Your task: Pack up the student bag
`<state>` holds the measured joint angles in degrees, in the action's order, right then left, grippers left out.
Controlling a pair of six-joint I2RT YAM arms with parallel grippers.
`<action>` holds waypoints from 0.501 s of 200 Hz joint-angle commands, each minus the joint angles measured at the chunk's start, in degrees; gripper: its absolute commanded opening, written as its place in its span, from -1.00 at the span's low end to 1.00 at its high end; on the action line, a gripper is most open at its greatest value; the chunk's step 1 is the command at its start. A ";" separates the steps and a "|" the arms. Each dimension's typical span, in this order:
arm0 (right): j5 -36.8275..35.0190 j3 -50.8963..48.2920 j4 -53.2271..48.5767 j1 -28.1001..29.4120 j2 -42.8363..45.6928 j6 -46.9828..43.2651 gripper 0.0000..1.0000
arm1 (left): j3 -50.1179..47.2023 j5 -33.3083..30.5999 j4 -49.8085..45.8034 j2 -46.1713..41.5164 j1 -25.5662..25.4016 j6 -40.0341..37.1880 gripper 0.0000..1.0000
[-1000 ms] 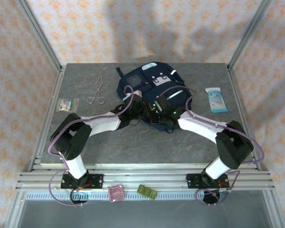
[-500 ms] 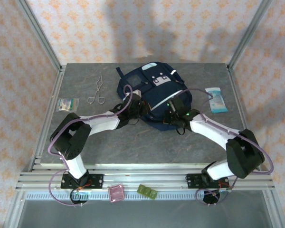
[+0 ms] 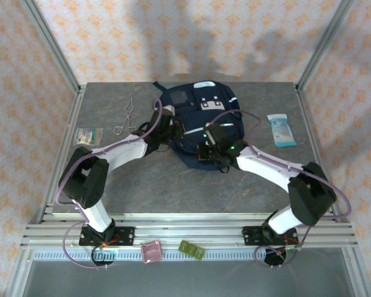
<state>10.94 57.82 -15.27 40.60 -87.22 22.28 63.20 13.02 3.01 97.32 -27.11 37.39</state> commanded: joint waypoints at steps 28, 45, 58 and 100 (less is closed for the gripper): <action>7.60 6.46 4.72 2.42 -7.71 1.98 -1.00 | -1.27 -3.41 2.88 -7.36 2.44 -0.76 -0.51; 7.43 7.34 5.11 2.42 -9.06 2.17 -1.00 | -5.72 -3.08 4.67 -10.00 2.42 1.66 -0.26; 7.35 7.41 5.09 2.47 -9.38 2.12 -1.00 | -10.09 -2.91 6.75 -12.33 2.29 3.92 -0.14; 6.55 6.70 5.43 2.40 -9.11 2.21 -1.00 | -19.98 -5.02 10.80 -17.19 -0.76 9.45 -0.03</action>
<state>16.58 63.22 -11.42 42.61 -96.66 24.01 47.22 10.28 10.44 81.73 -25.74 42.65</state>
